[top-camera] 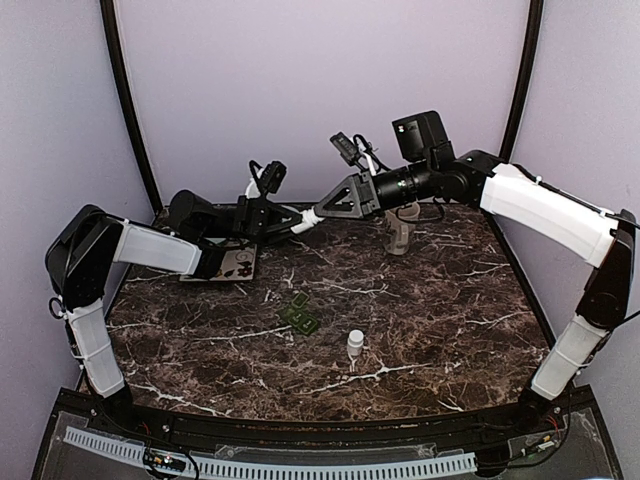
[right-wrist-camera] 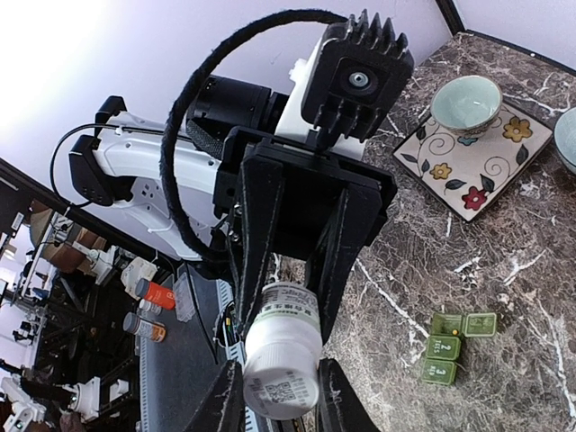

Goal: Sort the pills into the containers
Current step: Close the lid of the pill bottle on the pill bottle.

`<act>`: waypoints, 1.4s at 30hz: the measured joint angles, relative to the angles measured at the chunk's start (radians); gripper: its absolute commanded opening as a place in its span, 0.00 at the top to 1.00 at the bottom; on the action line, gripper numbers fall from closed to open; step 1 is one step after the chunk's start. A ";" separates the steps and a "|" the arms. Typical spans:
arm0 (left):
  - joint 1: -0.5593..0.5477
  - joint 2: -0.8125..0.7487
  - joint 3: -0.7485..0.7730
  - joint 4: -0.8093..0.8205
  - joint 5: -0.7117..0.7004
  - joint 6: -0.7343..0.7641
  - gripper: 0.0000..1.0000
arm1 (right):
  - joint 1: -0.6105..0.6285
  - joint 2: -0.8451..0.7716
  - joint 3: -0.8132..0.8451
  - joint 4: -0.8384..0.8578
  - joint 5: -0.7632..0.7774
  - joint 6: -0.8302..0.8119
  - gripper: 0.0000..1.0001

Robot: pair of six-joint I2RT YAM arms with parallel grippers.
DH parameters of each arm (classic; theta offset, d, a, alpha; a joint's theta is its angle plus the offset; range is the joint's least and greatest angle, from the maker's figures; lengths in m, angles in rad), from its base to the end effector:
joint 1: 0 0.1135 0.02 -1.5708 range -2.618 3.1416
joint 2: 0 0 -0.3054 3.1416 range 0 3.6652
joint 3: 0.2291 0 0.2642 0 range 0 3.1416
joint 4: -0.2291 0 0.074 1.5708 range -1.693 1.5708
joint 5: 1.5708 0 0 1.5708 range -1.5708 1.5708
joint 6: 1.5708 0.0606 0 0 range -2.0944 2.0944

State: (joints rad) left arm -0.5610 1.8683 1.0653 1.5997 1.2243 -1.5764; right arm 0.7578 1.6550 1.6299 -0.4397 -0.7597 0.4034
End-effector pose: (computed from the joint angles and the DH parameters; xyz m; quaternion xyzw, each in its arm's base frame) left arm 0.3063 -0.2598 0.3297 0.3148 0.5286 -0.7687 0.1746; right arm 0.2690 0.3120 0.4185 -0.3310 0.7436 0.5314 0.2348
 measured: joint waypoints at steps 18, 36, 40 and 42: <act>0.000 0.045 0.080 0.002 0.017 -0.010 1.00 | -0.013 -0.016 -0.019 0.040 0.011 0.016 1.00; -0.015 0.045 0.097 -0.060 0.012 0.103 1.00 | -0.017 -0.030 -0.039 0.043 0.029 0.069 1.00; -0.017 0.018 0.097 -0.172 0.022 0.208 1.00 | -0.021 -0.030 -0.039 0.028 0.033 0.080 1.00; -0.018 -0.005 0.097 -0.257 0.027 0.279 1.00 | -0.021 -0.030 -0.039 0.022 0.033 0.085 1.00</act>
State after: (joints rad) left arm -0.5789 1.8637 1.1625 1.3426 1.2518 -1.2976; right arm 0.7364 1.6249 1.5913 -0.4179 -0.7265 0.4881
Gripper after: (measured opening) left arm 0.285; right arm 0.219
